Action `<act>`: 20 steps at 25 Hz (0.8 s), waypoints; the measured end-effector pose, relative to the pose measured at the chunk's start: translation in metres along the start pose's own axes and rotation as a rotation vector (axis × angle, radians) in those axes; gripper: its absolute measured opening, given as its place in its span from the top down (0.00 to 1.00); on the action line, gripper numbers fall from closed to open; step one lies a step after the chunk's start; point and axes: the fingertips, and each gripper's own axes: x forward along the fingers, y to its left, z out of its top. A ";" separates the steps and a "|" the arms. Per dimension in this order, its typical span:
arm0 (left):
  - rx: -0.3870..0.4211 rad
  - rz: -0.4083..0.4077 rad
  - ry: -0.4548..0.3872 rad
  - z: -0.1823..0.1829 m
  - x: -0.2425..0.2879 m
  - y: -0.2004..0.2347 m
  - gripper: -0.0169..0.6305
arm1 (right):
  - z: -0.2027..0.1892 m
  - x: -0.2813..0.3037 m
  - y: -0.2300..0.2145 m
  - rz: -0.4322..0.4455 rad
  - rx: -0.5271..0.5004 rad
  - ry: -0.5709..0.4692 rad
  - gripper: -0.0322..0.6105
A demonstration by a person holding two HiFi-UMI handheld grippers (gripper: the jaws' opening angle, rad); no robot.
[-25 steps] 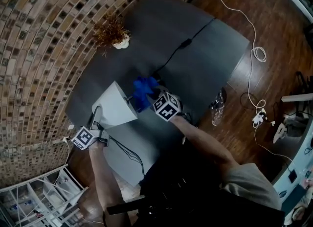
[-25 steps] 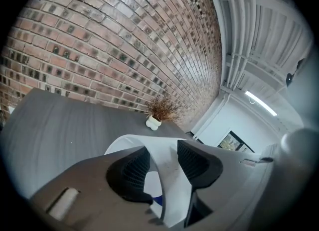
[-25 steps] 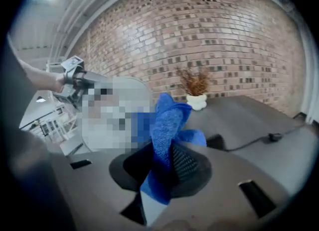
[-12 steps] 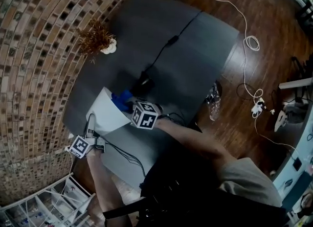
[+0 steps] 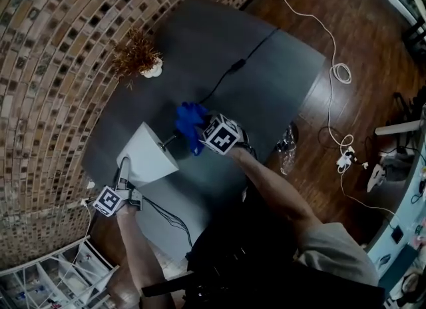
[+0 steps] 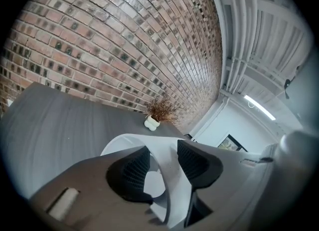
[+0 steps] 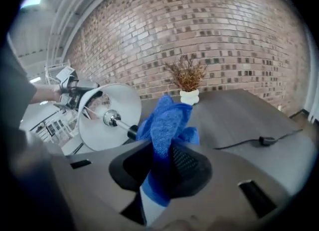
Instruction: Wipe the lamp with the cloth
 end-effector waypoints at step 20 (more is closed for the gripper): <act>0.036 0.033 0.032 0.006 0.006 0.000 0.71 | -0.005 -0.035 -0.032 -0.430 -0.101 -0.125 0.82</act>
